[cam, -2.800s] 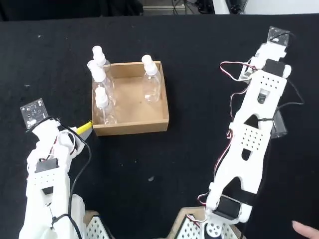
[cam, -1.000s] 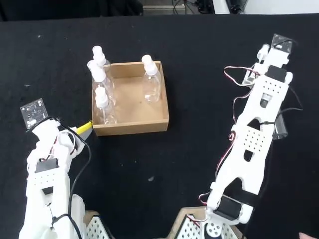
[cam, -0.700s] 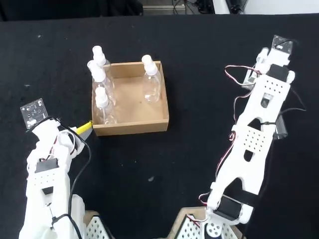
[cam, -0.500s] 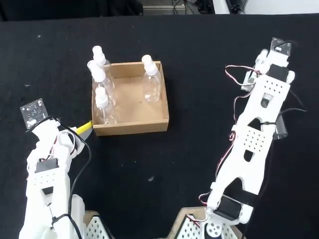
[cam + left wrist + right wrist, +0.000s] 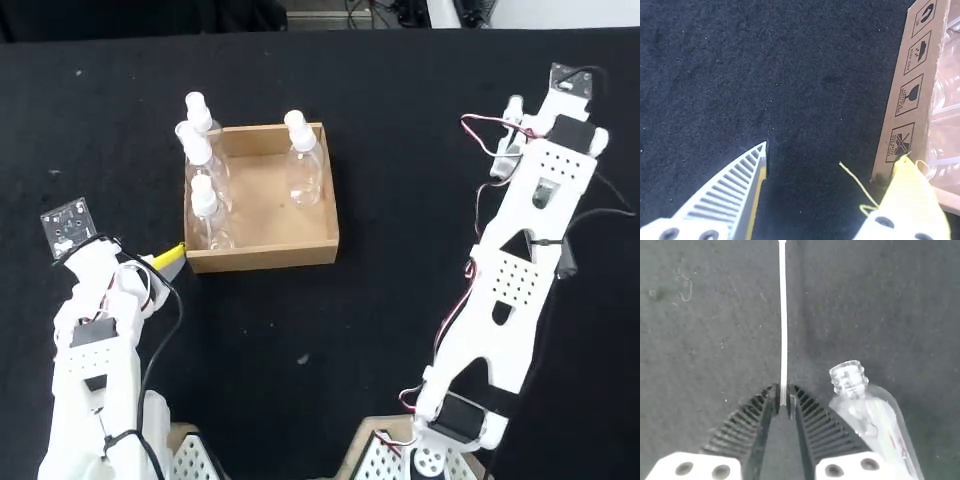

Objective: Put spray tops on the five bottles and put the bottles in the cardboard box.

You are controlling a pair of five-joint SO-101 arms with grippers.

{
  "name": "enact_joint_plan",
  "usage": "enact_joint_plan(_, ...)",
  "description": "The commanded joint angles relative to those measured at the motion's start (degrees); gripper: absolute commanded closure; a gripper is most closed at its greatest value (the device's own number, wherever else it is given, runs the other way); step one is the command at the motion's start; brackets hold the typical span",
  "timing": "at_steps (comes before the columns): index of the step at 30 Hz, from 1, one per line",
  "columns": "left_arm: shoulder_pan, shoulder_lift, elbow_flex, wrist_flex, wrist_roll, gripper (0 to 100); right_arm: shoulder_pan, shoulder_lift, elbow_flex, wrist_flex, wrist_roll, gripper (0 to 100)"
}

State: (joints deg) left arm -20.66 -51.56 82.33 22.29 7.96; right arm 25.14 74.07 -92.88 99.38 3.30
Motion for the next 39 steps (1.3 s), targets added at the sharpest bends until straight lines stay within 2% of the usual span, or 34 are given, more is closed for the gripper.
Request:
enact_joint_plan(1, 1.0, -1.4, -0.5, -0.4, -0.3, 71, -0.6, -5.0, -2.9, 0.8, 0.4, 98.5)
enact_joint_plan(8, 1.0, -1.4, -0.5, -0.4, -0.3, 71, -0.7, -4.7, -2.2, -0.3, 0.2, 88.5)
enact_joint_plan(21, 0.8, -1.4, -0.6, -0.4, -0.3, 71, -1.6, 0.0, -2.9, -3.7, -0.3, 90.4)
enact_joint_plan(30, 0.8, -1.4, -0.6, -0.4, -0.3, 71, -1.5, 0.2, -2.5, -3.3, 0.3, 98.6)
enact_joint_plan(39, 0.7, -1.4, -0.6, -0.4, -0.3, 71, -1.2, 0.1, -2.8, -3.0, -0.3, 98.8)
